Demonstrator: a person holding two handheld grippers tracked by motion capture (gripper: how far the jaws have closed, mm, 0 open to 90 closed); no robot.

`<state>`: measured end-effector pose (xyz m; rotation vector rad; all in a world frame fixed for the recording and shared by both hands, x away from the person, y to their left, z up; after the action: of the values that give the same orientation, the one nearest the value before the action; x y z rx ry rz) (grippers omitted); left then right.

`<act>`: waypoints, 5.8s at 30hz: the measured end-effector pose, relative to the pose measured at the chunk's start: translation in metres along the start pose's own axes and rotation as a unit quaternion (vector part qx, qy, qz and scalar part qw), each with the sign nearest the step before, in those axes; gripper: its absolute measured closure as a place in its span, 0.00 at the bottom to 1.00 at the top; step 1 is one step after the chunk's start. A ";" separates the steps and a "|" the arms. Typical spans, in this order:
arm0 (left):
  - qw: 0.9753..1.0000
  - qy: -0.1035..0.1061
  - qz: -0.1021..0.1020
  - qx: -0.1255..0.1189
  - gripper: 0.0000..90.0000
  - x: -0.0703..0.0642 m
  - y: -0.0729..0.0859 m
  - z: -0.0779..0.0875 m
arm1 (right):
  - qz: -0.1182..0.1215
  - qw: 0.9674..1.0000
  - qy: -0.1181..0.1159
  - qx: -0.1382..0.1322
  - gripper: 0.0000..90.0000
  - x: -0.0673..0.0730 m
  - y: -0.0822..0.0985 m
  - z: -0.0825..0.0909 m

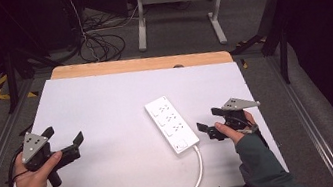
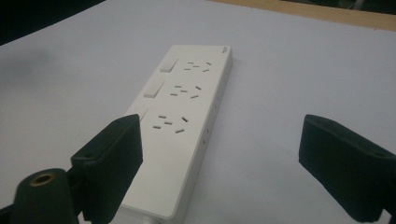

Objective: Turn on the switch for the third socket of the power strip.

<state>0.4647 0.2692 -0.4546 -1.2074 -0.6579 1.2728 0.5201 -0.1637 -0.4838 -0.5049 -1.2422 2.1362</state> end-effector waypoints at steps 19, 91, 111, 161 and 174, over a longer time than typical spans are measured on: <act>1.000 0.004 -0.001 0.004 0.05 -0.002 0.000 -0.002 | -0.004 1.000 -0.004 -0.006 0.11 0.002 0.002 -0.004; 1.000 0.003 -0.005 0.026 0.06 -0.003 0.005 -0.005 | -0.001 0.999 -0.032 0.007 1.00 0.008 -0.001 0.007; 0.999 -0.001 -0.008 0.036 0.07 -0.003 0.007 -0.006 | 0.006 0.999 -0.034 0.012 1.00 0.009 0.000 0.005; 0.999 -0.015 -0.004 0.036 0.07 0.004 0.010 0.003 | 0.016 0.999 -0.039 0.017 1.00 0.010 -0.006 -0.007; 0.999 -0.020 -0.003 0.036 0.07 0.007 0.011 0.007 | 0.021 0.999 -0.044 0.016 1.00 0.010 -0.009 -0.011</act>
<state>0.4557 0.2766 -0.4643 -1.1218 -0.6391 1.3083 0.5221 -0.1458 -0.4814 -0.4313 -1.2516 2.2311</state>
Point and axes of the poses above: each handheld gripper's, and its own axes: z roughly backward along the jaws, y roughly out of its underside, x roughly to its left, the point moved 8 cm from there along -z, roughly forward along the jaws, and after that the axes turned 10 degrees about z, right-handed, at the moved point
